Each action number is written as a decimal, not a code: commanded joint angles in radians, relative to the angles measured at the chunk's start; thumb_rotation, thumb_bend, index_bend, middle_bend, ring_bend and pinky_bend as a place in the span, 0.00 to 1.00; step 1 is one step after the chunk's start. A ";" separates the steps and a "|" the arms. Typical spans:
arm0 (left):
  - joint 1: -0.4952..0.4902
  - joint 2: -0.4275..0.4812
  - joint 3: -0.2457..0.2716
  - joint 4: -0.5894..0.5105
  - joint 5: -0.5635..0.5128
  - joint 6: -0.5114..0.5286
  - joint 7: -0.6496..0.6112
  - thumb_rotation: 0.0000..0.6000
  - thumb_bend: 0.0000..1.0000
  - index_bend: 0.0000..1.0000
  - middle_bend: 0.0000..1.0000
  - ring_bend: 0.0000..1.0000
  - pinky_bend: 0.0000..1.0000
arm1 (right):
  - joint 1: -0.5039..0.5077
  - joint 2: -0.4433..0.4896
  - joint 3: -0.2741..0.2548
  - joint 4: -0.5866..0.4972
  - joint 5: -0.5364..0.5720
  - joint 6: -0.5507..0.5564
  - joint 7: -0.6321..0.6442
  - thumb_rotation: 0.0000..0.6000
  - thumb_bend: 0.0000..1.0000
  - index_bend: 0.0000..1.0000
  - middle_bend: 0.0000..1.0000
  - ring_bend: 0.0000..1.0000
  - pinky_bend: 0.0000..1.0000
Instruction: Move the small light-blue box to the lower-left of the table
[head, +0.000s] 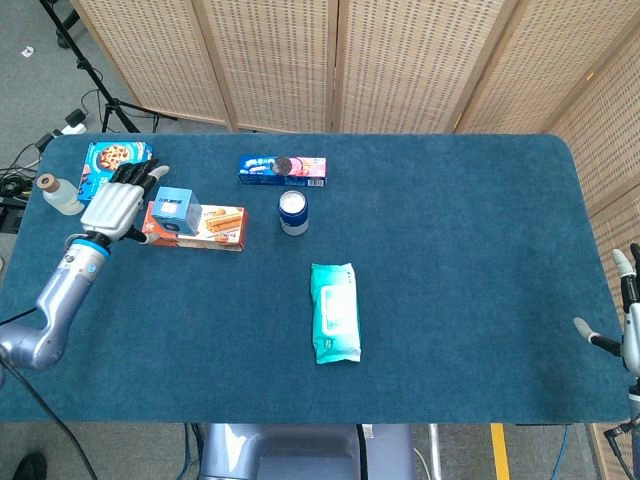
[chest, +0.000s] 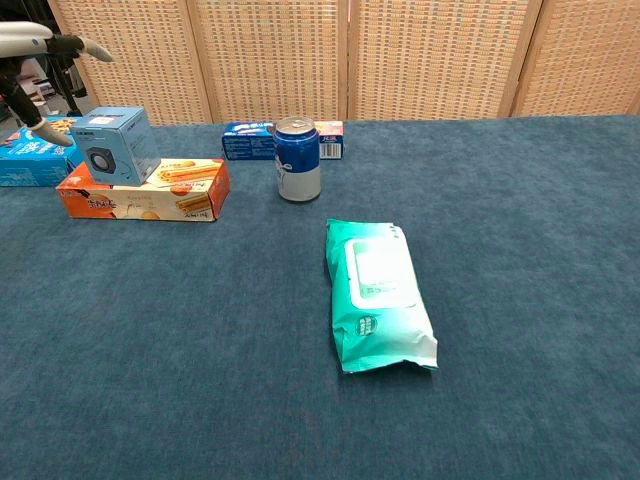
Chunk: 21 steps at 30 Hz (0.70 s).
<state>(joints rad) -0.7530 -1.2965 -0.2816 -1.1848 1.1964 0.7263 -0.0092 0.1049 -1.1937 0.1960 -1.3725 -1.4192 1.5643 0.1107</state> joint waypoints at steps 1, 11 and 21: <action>-0.049 -0.060 0.004 0.069 -0.045 -0.053 0.032 1.00 0.11 0.00 0.00 0.00 0.00 | 0.002 -0.002 0.004 0.004 0.010 -0.007 -0.001 1.00 0.00 0.00 0.00 0.00 0.00; -0.110 -0.191 0.008 0.235 -0.126 -0.085 0.084 1.00 0.23 0.23 0.37 0.27 0.30 | 0.012 -0.009 0.015 0.025 0.041 -0.040 0.003 1.00 0.00 0.00 0.00 0.00 0.00; -0.076 -0.158 0.009 0.182 -0.096 -0.002 0.031 1.00 0.25 0.42 0.61 0.49 0.42 | 0.013 -0.009 0.013 0.028 0.036 -0.041 0.015 1.00 0.00 0.00 0.00 0.00 0.00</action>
<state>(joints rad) -0.8449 -1.4837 -0.2705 -0.9632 1.0845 0.7028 0.0471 0.1181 -1.2035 0.2091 -1.3432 -1.3825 1.5220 0.1249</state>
